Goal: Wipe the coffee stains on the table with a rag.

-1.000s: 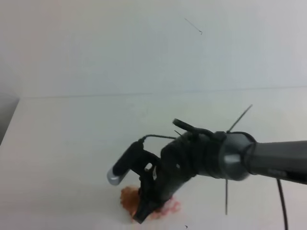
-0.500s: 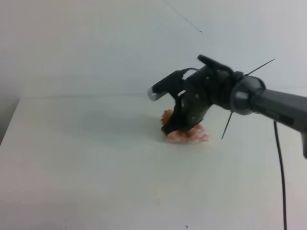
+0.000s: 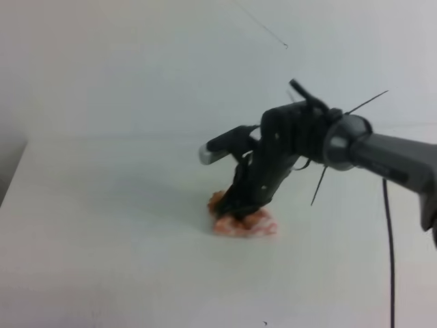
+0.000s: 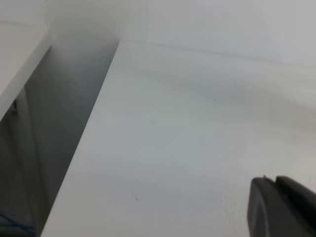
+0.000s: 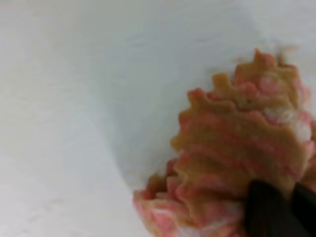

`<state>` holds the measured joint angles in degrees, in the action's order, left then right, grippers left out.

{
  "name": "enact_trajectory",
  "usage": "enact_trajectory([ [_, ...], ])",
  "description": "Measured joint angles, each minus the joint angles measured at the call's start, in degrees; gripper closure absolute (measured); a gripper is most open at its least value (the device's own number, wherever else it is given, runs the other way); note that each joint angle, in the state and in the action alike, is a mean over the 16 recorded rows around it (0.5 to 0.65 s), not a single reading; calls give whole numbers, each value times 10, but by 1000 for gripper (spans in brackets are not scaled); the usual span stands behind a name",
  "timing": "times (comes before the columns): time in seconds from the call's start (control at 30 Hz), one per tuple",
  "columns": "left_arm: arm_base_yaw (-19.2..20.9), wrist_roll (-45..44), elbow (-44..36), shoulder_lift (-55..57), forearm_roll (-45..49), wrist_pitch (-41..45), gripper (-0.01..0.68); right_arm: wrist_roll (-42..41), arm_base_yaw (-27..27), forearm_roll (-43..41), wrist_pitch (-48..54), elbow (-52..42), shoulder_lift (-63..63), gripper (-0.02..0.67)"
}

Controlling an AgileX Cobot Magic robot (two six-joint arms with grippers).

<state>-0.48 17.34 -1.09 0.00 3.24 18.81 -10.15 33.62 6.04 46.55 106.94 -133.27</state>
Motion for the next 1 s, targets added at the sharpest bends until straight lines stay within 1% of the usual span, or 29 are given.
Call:
enact_trajectory([
  [0.17, 0, 0, 2, -1, 0, 0, 675, -53, 65, 56, 12, 0, -6, 642],
  [0.27, 0, 0, 5, -1, 0, 0, 675, -73, 106, 71, 23, 1, -8, 642],
  [0.43, 0, 0, 6, -1, -1, 0, 675, -85, 157, 59, 48, 1, -4, 646],
  [0.57, 0, 0, 6, -1, -1, 0, 675, -76, 172, 28, 69, 1, 2, 650],
  [0.67, 0, 0, 6, 0, -1, 0, 675, -63, 164, 0, 83, 1, 8, 650],
  [0.73, 0, 0, 8, 0, -1, 0, 675, -51, 149, -19, 91, 0, 11, 652],
  [0.87, 0, 0, 6, 0, -1, 0, 675, -25, 97, -54, 115, -1, 23, 652],
  [1.0, 0, 0, 8, 0, -1, 0, 675, -9, 34, -70, 135, -10, 32, 652],
])
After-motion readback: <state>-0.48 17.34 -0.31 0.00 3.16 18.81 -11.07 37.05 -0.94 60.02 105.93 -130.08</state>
